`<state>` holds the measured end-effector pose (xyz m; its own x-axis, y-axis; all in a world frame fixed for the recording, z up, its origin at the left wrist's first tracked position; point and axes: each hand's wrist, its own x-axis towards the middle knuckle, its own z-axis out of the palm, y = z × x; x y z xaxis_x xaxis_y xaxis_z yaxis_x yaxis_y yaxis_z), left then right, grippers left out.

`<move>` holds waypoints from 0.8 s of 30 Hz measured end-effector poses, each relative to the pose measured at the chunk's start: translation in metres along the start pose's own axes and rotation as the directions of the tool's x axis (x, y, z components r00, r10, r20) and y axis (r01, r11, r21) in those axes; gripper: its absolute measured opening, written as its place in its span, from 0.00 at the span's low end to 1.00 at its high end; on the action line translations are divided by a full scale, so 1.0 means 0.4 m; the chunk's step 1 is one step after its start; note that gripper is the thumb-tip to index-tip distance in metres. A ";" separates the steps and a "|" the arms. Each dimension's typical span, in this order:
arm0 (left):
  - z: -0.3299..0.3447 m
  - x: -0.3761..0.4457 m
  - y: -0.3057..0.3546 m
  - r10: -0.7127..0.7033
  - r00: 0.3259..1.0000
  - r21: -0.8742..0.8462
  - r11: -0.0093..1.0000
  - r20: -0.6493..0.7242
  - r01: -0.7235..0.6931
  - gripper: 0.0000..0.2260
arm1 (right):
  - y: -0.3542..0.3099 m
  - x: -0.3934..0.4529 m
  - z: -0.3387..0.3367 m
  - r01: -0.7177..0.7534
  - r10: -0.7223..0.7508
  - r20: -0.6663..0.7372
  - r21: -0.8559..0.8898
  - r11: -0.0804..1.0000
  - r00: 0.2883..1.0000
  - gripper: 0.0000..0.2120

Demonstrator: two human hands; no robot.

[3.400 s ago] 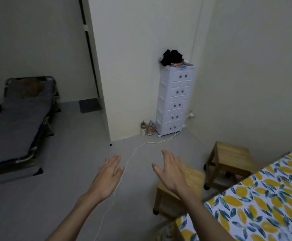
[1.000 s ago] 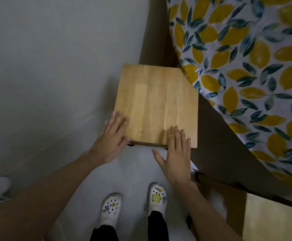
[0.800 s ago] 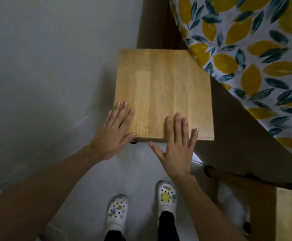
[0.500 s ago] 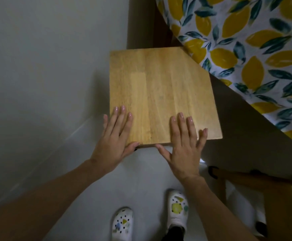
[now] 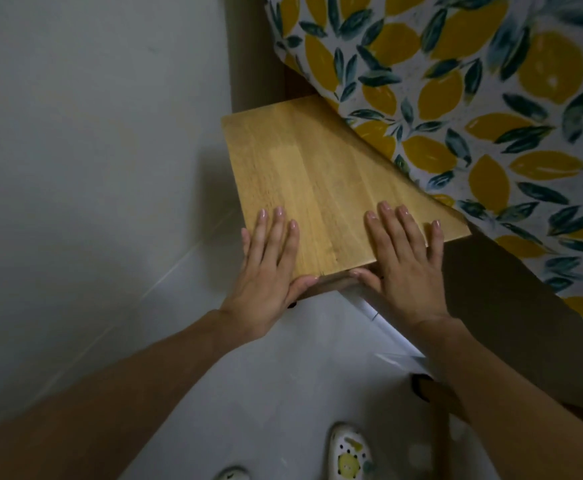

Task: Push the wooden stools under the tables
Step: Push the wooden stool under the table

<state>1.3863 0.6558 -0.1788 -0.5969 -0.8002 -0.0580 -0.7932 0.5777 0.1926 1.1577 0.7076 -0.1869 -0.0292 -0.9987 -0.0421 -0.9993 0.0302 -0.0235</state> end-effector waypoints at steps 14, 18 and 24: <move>-0.031 0.202 0.021 -0.101 0.986 0.038 0.995 0.132 0.097 0.37 | 0.116 0.169 -0.033 0.014 -0.016 0.066 0.041 0.999 0.998 0.39; -0.054 0.182 0.049 -0.168 0.967 -0.001 0.985 0.190 0.172 0.36 | 0.103 0.156 -0.063 0.025 -0.028 0.116 0.035 0.999 0.993 0.41; -0.060 0.075 0.131 -0.163 0.984 -0.217 0.960 0.070 0.175 0.30 | 0.070 0.021 -0.100 -0.084 0.076 0.062 0.155 0.984 0.995 0.43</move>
<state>1.3295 0.6582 -0.1470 -0.4665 -0.8705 -0.1567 -0.8399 0.3803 0.3873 1.1284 0.6984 -0.1477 -0.1030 -0.9890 -0.1060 -0.9772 0.1205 -0.1748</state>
